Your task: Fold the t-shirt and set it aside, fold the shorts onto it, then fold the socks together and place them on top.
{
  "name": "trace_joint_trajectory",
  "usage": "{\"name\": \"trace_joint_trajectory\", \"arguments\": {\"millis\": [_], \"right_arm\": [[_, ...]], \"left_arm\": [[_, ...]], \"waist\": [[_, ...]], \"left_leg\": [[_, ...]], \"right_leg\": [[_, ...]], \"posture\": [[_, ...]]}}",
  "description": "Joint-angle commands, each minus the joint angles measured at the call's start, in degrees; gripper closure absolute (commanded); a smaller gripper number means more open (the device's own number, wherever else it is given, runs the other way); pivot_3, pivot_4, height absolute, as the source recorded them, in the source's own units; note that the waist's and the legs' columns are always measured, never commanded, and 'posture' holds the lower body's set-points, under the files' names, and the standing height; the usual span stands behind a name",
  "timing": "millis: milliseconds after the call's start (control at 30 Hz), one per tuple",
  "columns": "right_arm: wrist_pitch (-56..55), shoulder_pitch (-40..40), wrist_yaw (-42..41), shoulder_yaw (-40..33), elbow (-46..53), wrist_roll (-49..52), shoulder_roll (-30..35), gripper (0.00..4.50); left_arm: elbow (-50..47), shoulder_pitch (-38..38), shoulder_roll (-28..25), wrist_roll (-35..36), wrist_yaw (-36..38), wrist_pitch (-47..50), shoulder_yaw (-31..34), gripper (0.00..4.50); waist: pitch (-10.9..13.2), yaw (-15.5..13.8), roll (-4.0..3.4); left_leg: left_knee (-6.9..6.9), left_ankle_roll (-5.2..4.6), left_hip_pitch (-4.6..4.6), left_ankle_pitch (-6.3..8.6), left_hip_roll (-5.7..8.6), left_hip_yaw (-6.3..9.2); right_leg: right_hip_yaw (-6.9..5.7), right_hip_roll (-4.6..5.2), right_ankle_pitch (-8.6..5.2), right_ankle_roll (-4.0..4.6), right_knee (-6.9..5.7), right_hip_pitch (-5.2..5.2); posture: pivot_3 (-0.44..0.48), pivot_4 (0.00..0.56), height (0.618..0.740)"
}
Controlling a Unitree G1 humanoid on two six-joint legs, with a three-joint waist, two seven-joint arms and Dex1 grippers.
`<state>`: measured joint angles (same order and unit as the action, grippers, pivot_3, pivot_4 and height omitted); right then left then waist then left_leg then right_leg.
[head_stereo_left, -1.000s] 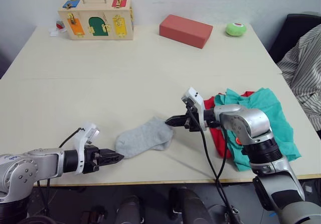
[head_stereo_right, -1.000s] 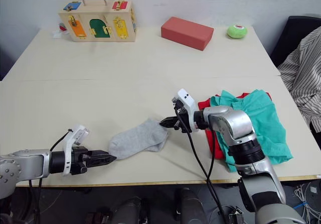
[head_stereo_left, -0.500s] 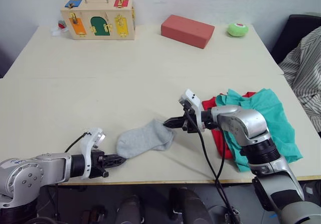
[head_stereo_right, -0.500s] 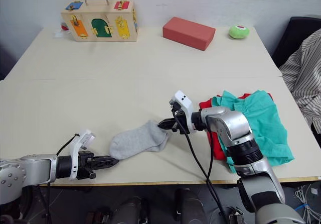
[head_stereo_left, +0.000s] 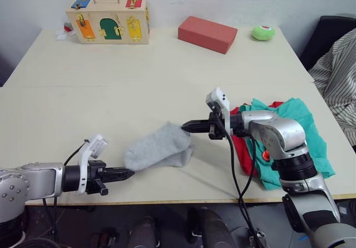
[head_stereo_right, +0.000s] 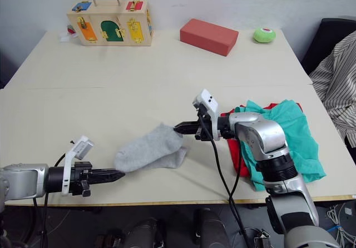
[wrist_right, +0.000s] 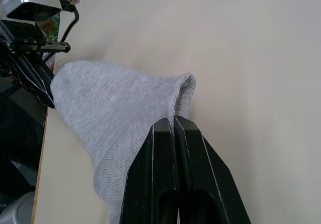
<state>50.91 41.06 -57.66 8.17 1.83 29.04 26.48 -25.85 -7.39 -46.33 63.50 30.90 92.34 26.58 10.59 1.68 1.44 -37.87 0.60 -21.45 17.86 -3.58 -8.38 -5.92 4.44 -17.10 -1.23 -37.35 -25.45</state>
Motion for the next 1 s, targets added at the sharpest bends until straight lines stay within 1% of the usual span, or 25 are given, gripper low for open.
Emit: {"name": "trace_joint_trajectory", "arguments": {"millis": [33, 167, 267, 300, 400, 467, 567, 667, 1000], "right_arm": [[-0.2, -0.4, -0.4, -2.4, 3.9, 2.1, 1.6, 4.50], [2.5, -2.9, 1.2, -4.2, 8.5, 4.8, 3.1, 4.50], [5.2, -8.3, 5.5, -6.8, 14.5, 7.6, 1.9, 4.50], [3.9, -10.8, 7.3, -6.8, 16.1, 6.8, 1.4, 4.50], [1.7, -15.2, 10.2, -5.7, 18.5, 4.8, 1.2, 4.50], [-0.1, -18.7, 11.8, -4.5, 19.4, 3.9, 0.4, 4.50], [-2.2, -21.3, 13.2, -3.3, 19.6, 2.7, -0.2, 4.50], [-4.1, -22.3, 13.7, -2.8, 19.1, 1.8, -0.2, 4.50], [-7.3, -22.0, 11.9, -0.9, 15.8, 0.2, 1.1, 4.50]], "left_arm": [[1.8, -0.4, -3.0, -0.7, 2.2, -2.5, 0.4, 4.48], [5.7, -1.0, -6.8, -3.0, 4.9, -6.2, -0.9, 4.48], [11.9, -4.1, -10.9, -6.4, 10.7, -10.7, -7.0, 4.48], [13.9, -5.5, -11.6, -7.5, 12.1, -11.9, -9.3, 4.48], [16.8, -8.1, -12.7, -9.3, 15.4, -14.2, -13.5, 4.48], [17.8, -10.3, -12.1, -10.2, 16.4, -14.7, -16.5, 4.48], [18.3, -11.8, -11.4, -10.8, 17.2, -14.2, -19.3, 4.48], [17.7, -11.8, -10.8, -10.8, 17.0, -13.4, -19.9, 4.48], [15.3, -6.7, -9.7, -12.7, 16.0, -15.9, -19.1, 4.48]], "waist": [[0.0, 0.1, 0.00], [0.0, 0.0, 0.00], [0.0, -0.1, 0.03], [0.0, -0.1, 0.03], [0.0, -0.1, 0.02], [0.0, 0.1, 0.03], [0.1, 0.1, 0.08], [0.1, 0.2, 0.09], [0.1, -0.1, 0.12]], "left_leg": [[0.00, 0.00, 0.00, 0.00, 0.00, 0.00], [0.05, 0.01, -0.01, 0.01, 0.00, 0.01], [0.08, 0.01, -0.01, 0.01, -0.01, 0.02], [0.13, 0.02, -0.01, 0.01, -0.01, 0.02], [0.25, 0.02, -0.01, 0.00, 0.02, -0.01], [0.29, 0.00, -0.03, 0.00, 0.04, -0.04], [0.46, 0.04, -0.02, -0.02, 0.02, -0.05], [0.54, 0.08, -0.01, -0.04, 0.01, -0.08], [0.46, 0.05, 0.01, -0.09, 0.01, -0.06]], "right_leg": [[0.01, 0.00, 0.00, 0.00, 0.01, 0.00], [0.00, 0.01, -0.01, 0.01, 0.05, -0.01], [-0.02, 0.00, -0.01, 0.02, 0.08, -0.02], [-0.02, 0.00, -0.01, 0.02, 0.11, -0.03], [-0.02, 0.01, -0.01, 0.02, 0.22, -0.02], [0.00, 0.03, 0.01, -0.01, 0.29, -0.03], [-0.02, -0.02, 0.01, -0.01, 0.38, -0.04], [-0.01, -0.09, 0.00, 0.01, 0.38, -0.10], [-0.01, -0.08, 0.00, 0.00, 0.30, -0.08]], "posture": [[0.000, 0.150, 0.740], [0.000, 0.150, 0.740], [0.000, 0.150, 0.740], [0.000, 0.150, 0.740], [0.000, 0.150, 0.740], [0.000, 0.150, 0.740], [0.000, 0.150, 0.740], [0.000, 0.150, 0.740], [0.000, 0.150, 0.740]]}}
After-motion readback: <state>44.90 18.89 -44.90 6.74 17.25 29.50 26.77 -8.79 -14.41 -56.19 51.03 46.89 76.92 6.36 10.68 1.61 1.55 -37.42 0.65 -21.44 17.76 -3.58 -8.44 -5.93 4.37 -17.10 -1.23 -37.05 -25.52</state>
